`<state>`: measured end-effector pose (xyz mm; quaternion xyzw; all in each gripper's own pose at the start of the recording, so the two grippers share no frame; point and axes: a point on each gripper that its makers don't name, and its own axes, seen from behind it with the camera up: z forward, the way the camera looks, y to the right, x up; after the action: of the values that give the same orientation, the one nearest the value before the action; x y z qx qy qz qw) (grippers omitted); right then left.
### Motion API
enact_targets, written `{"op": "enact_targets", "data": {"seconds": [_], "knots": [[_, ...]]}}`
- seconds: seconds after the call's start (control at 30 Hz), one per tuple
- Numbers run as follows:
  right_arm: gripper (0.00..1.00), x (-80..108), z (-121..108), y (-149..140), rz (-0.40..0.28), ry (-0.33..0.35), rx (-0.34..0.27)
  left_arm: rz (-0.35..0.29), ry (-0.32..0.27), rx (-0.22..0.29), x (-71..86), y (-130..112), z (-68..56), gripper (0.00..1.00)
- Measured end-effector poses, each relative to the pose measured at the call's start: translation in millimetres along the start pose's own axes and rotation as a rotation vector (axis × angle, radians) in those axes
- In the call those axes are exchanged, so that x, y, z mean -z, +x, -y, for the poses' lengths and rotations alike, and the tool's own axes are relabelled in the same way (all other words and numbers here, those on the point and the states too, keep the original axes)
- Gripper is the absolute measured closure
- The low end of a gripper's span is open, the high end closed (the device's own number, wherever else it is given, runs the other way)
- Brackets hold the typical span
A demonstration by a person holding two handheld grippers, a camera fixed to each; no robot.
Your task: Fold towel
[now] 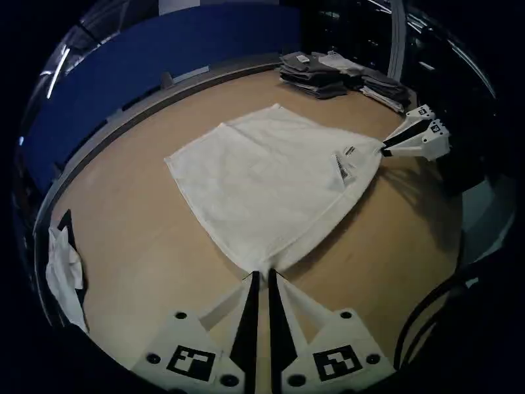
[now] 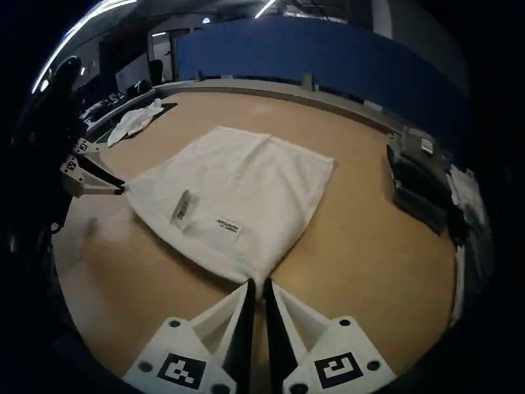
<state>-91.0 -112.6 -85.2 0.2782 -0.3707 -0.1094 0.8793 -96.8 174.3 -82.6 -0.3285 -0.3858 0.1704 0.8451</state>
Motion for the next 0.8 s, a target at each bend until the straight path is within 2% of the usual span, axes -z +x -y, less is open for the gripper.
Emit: {"op": "enact_targets", "data": {"seconds": [0.27,0.8], "knots": [[0.89,16.1,4,19,-0.027,0.002,0.007,-0.023,0.033,0.013,20.7,14,2.7,0.90],[0.89,63.9,9,68,-0.100,-0.013,0.052,-0.084,0.094,0.040,68.6,49,14.7,0.90]]}}
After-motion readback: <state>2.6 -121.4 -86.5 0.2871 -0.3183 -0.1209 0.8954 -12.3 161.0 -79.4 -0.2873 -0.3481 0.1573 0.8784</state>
